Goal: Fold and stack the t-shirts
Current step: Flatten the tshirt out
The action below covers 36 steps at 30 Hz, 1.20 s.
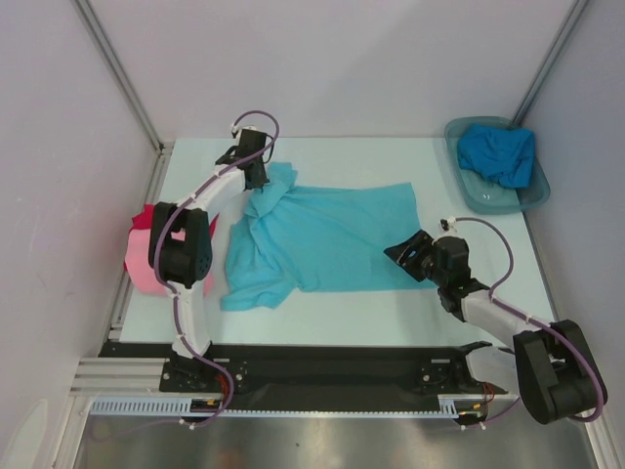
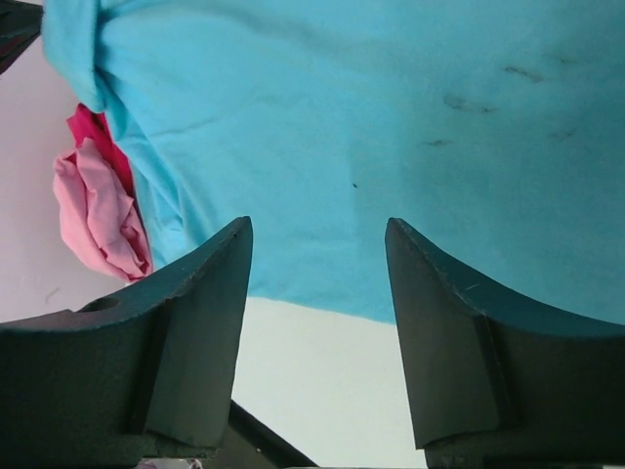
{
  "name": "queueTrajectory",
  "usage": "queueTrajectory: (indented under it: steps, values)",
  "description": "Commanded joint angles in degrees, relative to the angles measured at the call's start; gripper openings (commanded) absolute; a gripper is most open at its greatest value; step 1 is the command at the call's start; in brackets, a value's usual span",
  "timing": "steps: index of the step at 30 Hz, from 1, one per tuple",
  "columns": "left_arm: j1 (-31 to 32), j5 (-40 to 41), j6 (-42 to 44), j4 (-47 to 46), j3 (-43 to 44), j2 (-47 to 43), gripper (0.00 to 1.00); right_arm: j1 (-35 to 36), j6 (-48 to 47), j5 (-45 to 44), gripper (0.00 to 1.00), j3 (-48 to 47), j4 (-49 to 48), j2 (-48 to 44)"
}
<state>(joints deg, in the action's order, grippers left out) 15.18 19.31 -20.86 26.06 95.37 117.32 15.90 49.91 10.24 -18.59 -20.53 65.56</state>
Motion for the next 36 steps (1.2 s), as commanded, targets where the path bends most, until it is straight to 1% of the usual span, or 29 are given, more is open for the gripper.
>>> queueTrajectory:
  steps: [1,2,3,5,7,9,11,17,23,31,36]
  values:
    - [-0.41,-0.06,0.48,-0.4,0.87,-1.48,0.01,0.01,-1.22,-2.76,0.64,-2.24,6.46,-1.57]
    - [-0.41,-0.58,0.3,-0.4,0.78,-1.56,0.01,0.01,-1.13,-5.03,0.65,-2.33,8.04,-2.62]
    - [-0.33,-1.2,0.12,-0.57,0.69,-1.57,0.01,0.01,-0.52,-6.62,0.68,-2.33,12.4,-3.41]
    - [-0.33,-1.73,-0.14,-1.01,0.52,-1.83,0.0,-0.43,0.44,-10.22,0.68,-1.63,17.69,-5.43]
    - [-0.33,-2.0,-0.23,-1.02,0.69,-2.0,0.0,-1.48,1.06,-14.18,0.69,0.56,19.39,-7.63]
    - [-0.33,-2.17,-0.06,-1.1,0.78,-2.09,0.01,-2.8,2.03,-14.2,0.68,1.8,20.18,-10.7]
    - [-0.33,-2.26,0.03,-1.02,0.87,-2.09,0.0,-3.68,2.56,-15.59,0.68,1.98,25.08,-12.29]
    - [-0.33,-2.52,-0.06,-1.28,0.69,-2.27,0.01,-4.48,6.07,-18.06,0.66,2.51,33.35,-18.01]
    - [-0.33,-2.79,-0.14,-1.28,0.52,-2.79,0.0,-4.48,6.78,-19.29,0.66,1.8,37.4,-18.1]
    - [-0.33,-2.52,0.38,-1.37,0.16,-3.5,0.0,-4.74,7.39,-24.56,0.66,0.39,45.67,-21.35]
    - [-0.33,-3.05,0.03,-1.72,-0.45,-3.94,0.0,-6.23,7.31,-24.66,0.65,1.54,44.01,-20.74]
